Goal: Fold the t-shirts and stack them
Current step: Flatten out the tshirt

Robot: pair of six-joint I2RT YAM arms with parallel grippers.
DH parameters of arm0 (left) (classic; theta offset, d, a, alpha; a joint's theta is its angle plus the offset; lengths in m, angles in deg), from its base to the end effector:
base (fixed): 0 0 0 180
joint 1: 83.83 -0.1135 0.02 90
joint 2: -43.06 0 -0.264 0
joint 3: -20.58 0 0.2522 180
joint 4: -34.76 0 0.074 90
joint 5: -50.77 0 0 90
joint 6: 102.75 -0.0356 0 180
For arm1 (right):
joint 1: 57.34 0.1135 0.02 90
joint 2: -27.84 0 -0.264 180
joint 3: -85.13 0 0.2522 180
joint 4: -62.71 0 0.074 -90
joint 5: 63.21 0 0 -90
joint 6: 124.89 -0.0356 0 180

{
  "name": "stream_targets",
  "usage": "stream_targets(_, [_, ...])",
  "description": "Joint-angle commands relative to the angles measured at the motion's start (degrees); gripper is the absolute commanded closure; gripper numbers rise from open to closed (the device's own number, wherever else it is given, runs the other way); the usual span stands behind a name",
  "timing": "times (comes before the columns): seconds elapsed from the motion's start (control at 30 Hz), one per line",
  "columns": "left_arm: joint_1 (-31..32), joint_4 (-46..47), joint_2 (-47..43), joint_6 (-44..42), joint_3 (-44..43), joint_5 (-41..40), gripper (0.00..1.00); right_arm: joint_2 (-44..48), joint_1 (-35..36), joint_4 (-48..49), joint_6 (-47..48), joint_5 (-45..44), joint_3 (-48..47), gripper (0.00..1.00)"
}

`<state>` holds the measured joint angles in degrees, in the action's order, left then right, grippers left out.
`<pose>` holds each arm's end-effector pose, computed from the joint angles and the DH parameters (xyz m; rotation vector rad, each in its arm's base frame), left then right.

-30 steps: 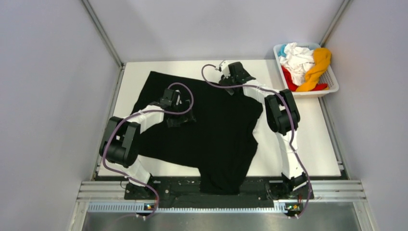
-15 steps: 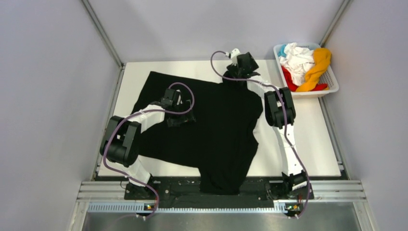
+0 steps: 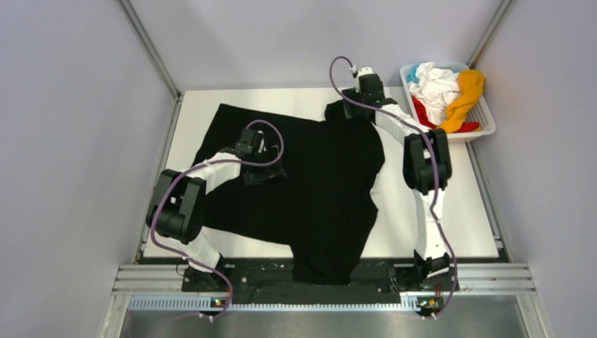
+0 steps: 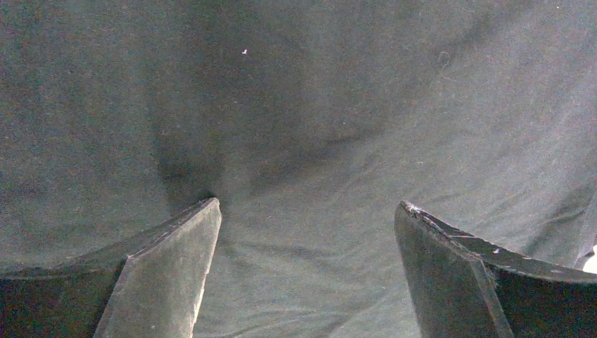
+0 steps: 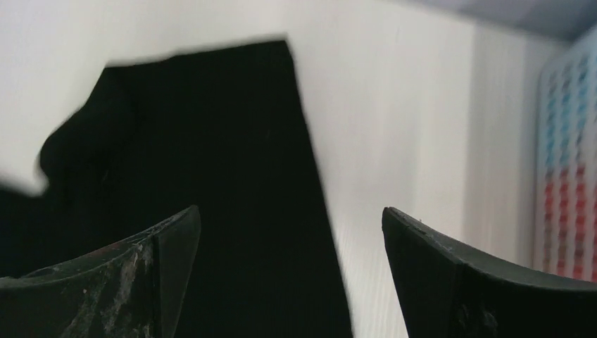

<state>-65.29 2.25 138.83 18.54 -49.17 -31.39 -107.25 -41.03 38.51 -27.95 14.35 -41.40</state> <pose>0.3115 -0.1096 0.1723 -0.2442 2.6484 -0.4809 0.5279 0.1465 0.2035 -0.3047 2.1087 -0.1362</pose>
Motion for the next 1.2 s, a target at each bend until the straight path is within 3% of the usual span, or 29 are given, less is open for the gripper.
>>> stream_targets(0.0, [-0.45, -2.65, -2.58, 1.26, -1.98, -3.18, 0.01, 24.06, 1.88, -4.34, -18.97, 6.14, 19.67, 0.02])
stream_targets(0.07, [-0.45, -3.69, -3.66, 1.40, -3.21, -4.55, 0.01, 31.69, 3.95, -4.59, -24.47, 7.21, 32.29, 0.02])
stream_targets(0.2, [-0.89, -4.72, -5.54, 0.84, -4.01, -8.87, 0.01, 42.59, 11.09, -7.26, -29.33, 7.03, 46.47, 0.02])
stream_targets(0.33, [-2.29, -5.78, -6.31, 0.41, -3.54, -12.67, 0.01, 48.66, 15.81, -7.91, -36.57, 8.02, 55.75, 0.03])
stream_targets(0.47, [-5.52, -4.35, -6.59, 0.20, -1.48, -11.54, 0.01, 49.03, 17.09, -7.51, -39.26, 4.15, 60.66, 0.03])
stream_targets(0.63, [-8.34, -2.76, -2.97, 0.05, -1.49, -9.35, 0.01, 40.96, 15.48, -7.57, -36.55, -0.56, 57.42, 0.03])
stream_targets(0.93, [-9.76, -0.72, 7.27, 1.94, -6.08, -3.81, 0.01, 24.90, 6.57, -8.04, -31.67, 1.26, 46.96, 0.04])
stream_targets(1.17, [-9.76, -1.26, 15.66, 4.01, -15.00, -0.53, 0.01, 14.46, -0.36, -12.54, -27.24, 2.34, 31.25, 0.04])
